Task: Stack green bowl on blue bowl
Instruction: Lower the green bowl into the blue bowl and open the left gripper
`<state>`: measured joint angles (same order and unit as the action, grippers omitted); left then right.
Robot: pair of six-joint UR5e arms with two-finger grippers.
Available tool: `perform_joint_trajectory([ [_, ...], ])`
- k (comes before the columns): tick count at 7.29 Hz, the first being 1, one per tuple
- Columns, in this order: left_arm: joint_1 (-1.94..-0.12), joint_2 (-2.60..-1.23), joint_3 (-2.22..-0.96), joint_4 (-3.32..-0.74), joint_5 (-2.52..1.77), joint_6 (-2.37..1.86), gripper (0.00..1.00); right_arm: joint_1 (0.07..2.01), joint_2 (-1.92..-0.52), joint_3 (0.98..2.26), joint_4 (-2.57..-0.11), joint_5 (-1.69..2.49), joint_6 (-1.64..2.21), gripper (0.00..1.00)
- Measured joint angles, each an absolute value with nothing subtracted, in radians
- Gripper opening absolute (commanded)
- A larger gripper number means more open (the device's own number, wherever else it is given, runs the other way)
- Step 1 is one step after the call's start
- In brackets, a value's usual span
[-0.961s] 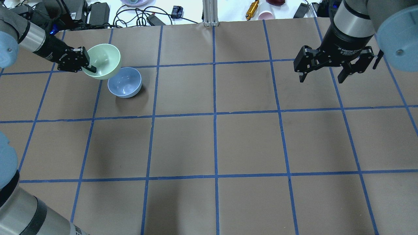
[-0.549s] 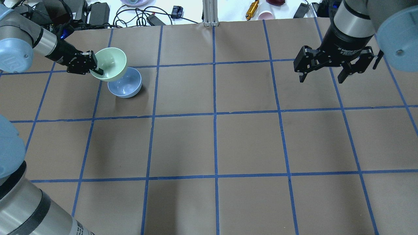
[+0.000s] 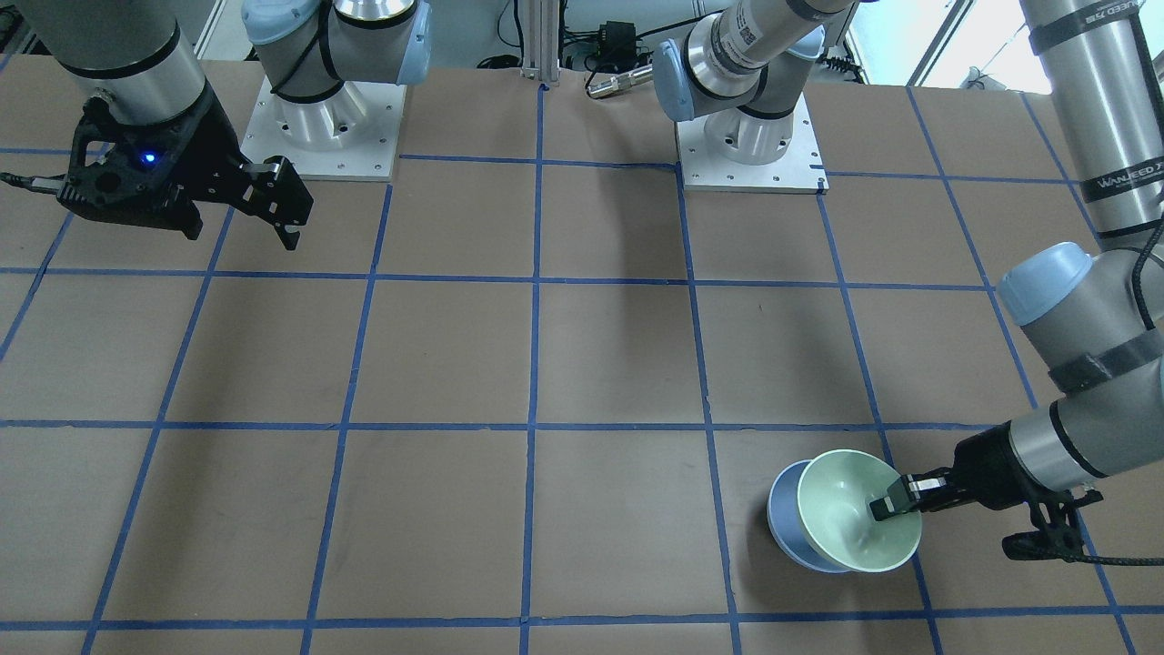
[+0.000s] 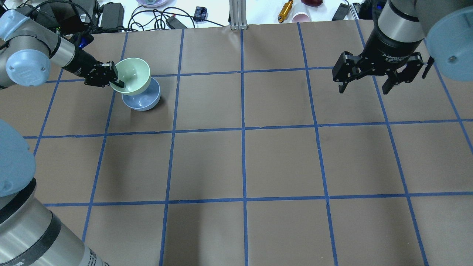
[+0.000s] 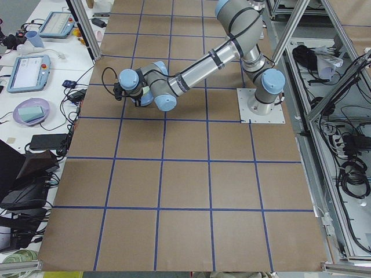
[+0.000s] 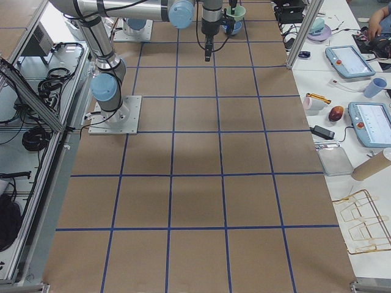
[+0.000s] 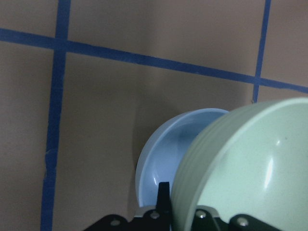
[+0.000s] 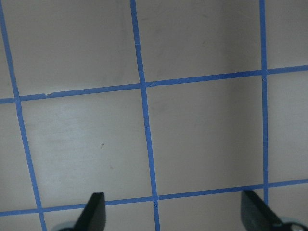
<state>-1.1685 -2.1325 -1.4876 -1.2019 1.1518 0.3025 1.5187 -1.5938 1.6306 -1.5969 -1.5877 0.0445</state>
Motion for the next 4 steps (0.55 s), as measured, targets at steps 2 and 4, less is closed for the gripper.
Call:
perform_joint_trajectory([
  [2, -1.17, -2.134, -1.493, -1.195, 1.154, 0.303, 0.74, 1.519, -1.594, 1.631, -1.597, -1.588, 0.044, 1.0],
  [4, -1.171, -2.132, -1.493, -1.194, 1.157, 0.302, 1.0, 1.519, -1.594, 1.631, -1.597, -1.588, 0.044, 1.0],
])
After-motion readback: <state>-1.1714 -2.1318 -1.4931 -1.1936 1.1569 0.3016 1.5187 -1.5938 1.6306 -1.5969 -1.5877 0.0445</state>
